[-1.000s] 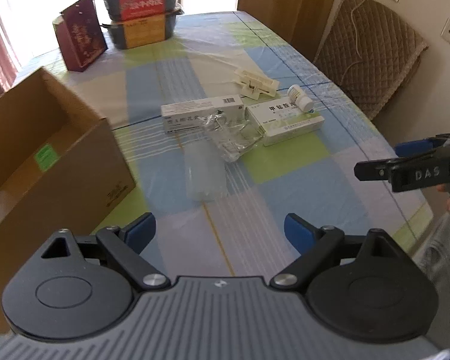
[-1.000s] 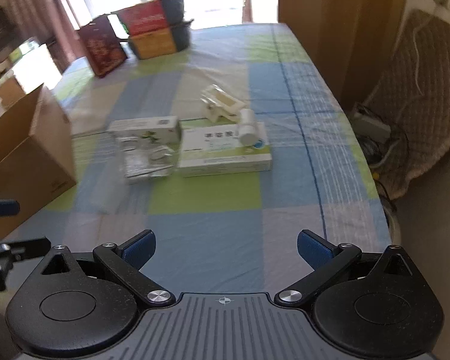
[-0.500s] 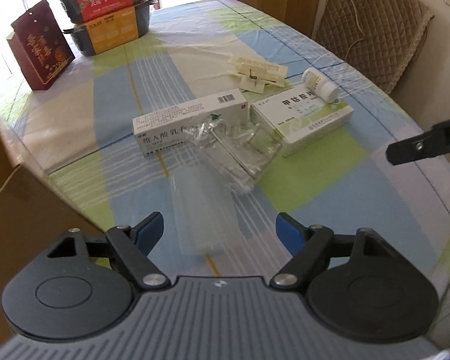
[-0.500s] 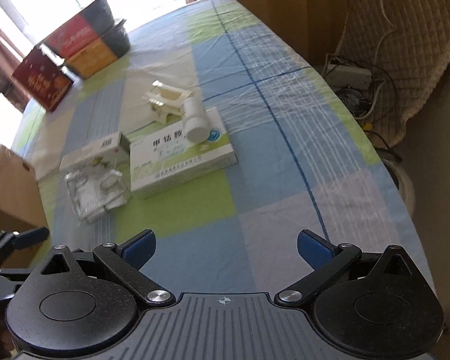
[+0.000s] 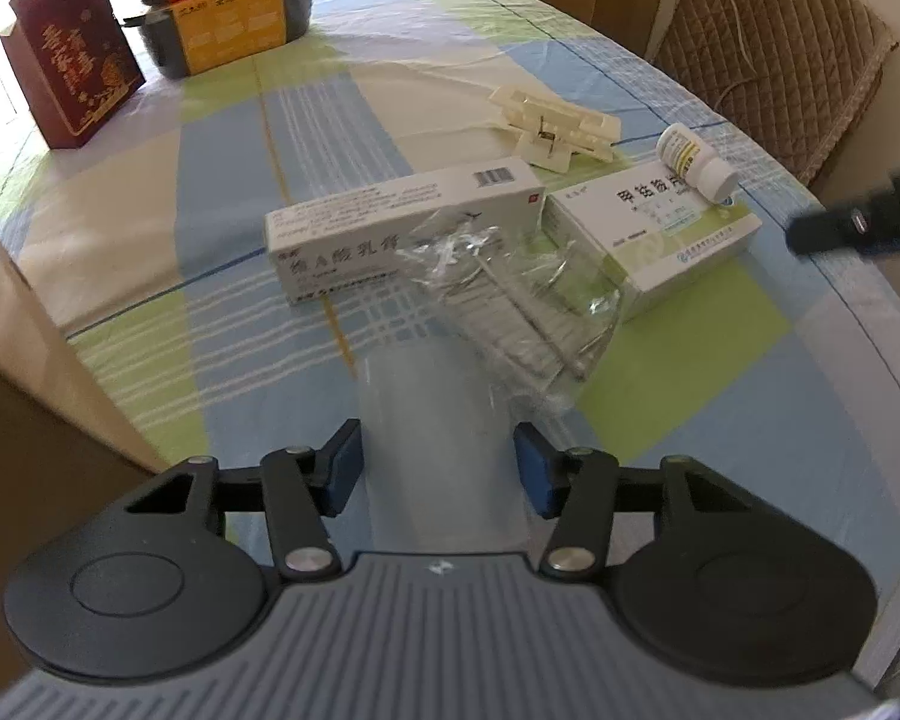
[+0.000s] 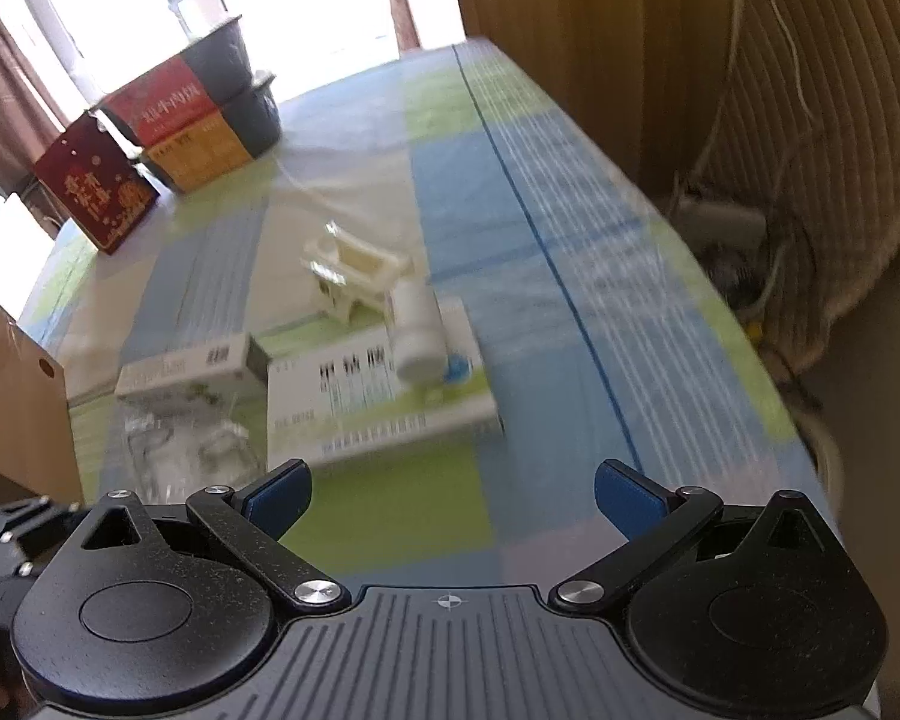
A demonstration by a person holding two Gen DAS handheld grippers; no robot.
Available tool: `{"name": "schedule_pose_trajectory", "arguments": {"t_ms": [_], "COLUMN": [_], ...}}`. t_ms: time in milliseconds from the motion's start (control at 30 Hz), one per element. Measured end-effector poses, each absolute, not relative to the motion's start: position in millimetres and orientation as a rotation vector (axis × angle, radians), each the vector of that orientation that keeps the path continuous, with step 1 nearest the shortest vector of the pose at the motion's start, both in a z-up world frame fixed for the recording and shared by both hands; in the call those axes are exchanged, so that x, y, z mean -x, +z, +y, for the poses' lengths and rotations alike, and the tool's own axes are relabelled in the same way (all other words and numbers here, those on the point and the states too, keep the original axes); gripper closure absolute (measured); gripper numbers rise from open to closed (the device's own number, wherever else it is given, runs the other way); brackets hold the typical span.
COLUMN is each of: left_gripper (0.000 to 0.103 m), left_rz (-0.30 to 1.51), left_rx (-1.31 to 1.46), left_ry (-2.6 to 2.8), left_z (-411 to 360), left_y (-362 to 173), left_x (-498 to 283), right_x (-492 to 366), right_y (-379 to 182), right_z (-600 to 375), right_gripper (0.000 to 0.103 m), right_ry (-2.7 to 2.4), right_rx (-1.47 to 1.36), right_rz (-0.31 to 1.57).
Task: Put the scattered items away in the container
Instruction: 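Grasp the clear plastic cup with the left gripper while the right grasps the white pill bottle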
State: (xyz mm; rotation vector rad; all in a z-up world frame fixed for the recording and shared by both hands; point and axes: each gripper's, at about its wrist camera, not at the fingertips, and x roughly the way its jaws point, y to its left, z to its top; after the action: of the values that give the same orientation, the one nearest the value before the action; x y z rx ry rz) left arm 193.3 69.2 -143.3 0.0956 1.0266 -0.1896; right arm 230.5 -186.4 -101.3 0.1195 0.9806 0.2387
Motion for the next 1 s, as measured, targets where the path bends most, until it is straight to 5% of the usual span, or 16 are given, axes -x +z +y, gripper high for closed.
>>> {"name": "schedule_pose_trajectory", "arguments": {"t_ms": [233, 300, 433, 533, 600, 733, 1000], "left_gripper": [0.054, 0.054, 0.054, 0.054, 0.053, 0.052, 0.056], "left_rz": [1.056, 1.069, 1.079, 1.067, 1.053, 1.032, 1.042], "left_rx": [-0.066, -0.049, -0.027, -0.01, -0.006, -0.01, -0.016], "left_ry": [-0.1, -0.069, -0.025, -0.007, -0.001, -0.008, -0.06], "left_z": [83, 86, 94, 99, 100, 101, 97], "left_y": [-141, -139, -138, -138, -139, -140, -136], "left_x": [-162, -154, -140, -141, -142, -143, -138], "right_x": [-256, -264, -279, -277, -274, -270, -255], "right_y": [-114, -118, -127, -127, -127, -126, -118], "right_z": [-163, -156, -141, -142, -142, -144, -150], "right_gripper": [0.0, 0.018, 0.021, 0.042, 0.042, 0.073, 0.073], "right_ry": [0.29, 0.305, 0.335, 0.333, 0.331, 0.326, 0.341], "right_rx": [-0.013, 0.019, 0.084, 0.089, 0.09, 0.093, 0.049], "right_rz": [0.925, 0.914, 0.891, 0.909, 0.923, 0.951, 1.0]}}
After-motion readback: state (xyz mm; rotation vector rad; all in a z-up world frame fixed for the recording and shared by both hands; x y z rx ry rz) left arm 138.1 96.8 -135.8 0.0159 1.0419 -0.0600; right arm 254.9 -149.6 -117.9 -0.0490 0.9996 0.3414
